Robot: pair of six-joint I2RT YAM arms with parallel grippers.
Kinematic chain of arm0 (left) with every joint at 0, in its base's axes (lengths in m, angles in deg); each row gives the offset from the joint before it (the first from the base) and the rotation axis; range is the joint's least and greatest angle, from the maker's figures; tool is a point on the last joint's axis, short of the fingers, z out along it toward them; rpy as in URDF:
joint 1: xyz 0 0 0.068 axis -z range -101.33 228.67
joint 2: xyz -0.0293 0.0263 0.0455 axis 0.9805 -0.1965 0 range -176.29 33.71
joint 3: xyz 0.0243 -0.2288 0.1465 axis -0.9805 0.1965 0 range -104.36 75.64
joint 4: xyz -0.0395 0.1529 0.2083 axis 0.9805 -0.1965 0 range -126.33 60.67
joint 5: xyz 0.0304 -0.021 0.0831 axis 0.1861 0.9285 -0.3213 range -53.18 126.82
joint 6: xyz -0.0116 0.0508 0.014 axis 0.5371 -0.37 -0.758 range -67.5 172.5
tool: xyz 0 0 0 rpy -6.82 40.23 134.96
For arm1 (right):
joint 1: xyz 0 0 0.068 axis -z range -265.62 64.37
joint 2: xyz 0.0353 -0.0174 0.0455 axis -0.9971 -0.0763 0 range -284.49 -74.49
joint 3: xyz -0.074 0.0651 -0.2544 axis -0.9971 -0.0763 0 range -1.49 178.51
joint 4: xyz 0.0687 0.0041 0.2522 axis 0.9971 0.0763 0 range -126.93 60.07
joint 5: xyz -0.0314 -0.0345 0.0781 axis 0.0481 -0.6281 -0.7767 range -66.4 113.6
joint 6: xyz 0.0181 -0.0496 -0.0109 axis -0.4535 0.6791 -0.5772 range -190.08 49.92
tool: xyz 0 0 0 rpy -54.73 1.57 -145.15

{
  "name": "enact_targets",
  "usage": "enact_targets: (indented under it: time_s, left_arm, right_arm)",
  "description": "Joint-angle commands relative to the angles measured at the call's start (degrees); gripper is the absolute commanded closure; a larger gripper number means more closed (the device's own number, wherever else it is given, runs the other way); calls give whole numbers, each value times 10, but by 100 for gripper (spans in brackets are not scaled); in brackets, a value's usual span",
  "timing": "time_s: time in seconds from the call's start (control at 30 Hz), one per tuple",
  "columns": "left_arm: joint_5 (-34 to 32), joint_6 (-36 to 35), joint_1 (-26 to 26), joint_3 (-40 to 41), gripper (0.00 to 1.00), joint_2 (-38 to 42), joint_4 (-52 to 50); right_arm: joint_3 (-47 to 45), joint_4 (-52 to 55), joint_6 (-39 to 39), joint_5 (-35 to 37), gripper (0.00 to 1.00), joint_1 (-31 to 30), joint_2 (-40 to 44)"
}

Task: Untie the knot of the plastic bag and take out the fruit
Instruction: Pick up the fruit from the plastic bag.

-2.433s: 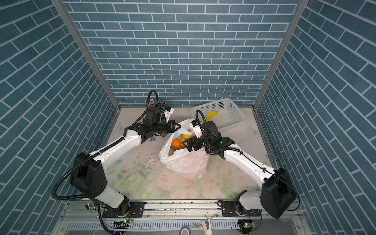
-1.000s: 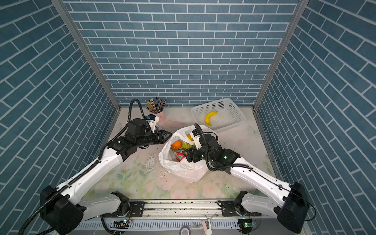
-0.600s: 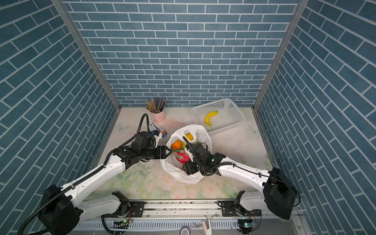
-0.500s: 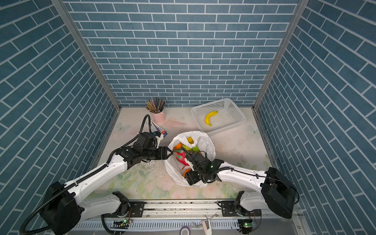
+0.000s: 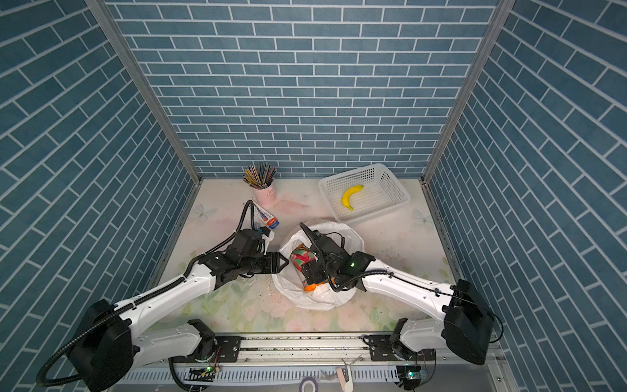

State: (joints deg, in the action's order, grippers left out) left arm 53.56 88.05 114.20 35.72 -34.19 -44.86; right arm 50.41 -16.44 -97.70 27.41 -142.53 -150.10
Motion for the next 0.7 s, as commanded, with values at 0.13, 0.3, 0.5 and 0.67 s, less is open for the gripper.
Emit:
enact_targets:
  time_s: [0.13,0.3,0.5,0.67]
  left_arm:
    - [-19,8,1,-1,38,13,-3]
    - [-25,7,0,-1,38,11,1]
    - [-44,-2,-4,-14,39,9,-15]
    - [-53,-11,-12,-19,43,12,-25]
  right_arm:
    - [15,-50,56,-31,11,49,-67]
    - [18,-72,80,-68,9,58,-101]
    - [32,-93,83,-109,9,58,-149]
    - [38,-109,87,-112,10,58,-187]
